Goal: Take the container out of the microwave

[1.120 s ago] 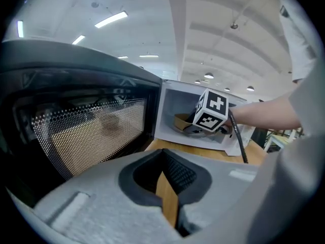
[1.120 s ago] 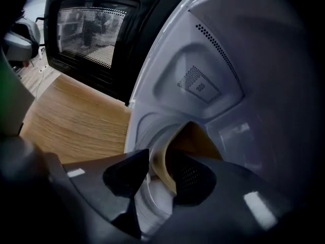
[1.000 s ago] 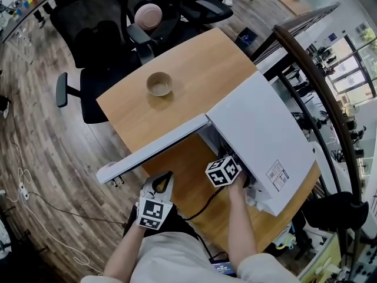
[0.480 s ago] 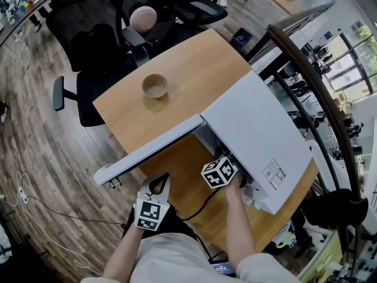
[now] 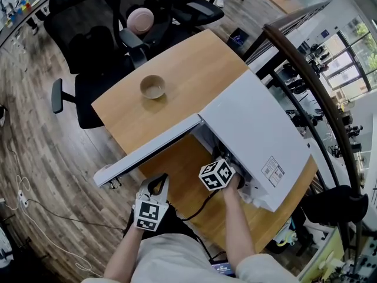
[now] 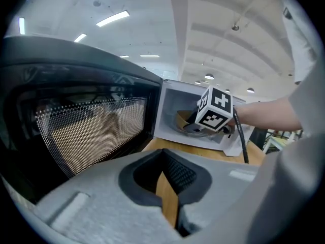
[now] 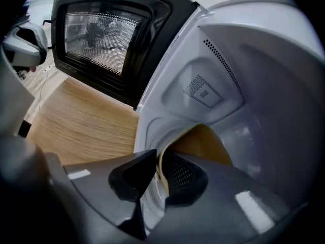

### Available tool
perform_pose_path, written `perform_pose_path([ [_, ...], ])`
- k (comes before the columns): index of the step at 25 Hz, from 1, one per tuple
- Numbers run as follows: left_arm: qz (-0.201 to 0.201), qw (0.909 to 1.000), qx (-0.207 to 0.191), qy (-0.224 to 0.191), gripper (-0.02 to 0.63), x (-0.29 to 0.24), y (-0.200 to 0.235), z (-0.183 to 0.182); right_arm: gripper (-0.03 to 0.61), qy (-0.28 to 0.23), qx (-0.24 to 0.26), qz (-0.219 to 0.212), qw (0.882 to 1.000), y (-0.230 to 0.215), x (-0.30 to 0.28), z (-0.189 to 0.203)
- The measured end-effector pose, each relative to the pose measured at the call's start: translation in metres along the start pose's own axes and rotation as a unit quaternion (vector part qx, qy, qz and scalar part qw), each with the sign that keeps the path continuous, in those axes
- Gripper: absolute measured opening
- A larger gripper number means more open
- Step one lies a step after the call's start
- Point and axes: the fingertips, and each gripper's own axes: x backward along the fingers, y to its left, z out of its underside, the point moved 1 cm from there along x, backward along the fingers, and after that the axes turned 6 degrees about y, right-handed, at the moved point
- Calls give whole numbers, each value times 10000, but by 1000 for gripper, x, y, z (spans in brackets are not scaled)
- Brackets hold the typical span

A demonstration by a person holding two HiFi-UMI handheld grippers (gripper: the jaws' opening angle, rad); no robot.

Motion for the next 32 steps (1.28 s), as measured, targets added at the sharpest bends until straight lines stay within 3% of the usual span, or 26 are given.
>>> perform_pose_path([
  [14, 178, 9998, -13, -78, 3, -6, -7, -7, 37, -143, -38, 68, 9999, 1, 19, -1],
  [32, 397, 9991, -63, -107, 3, -11, 2, -16, 34, -723, -857, -159, 9936, 0, 52, -12],
])
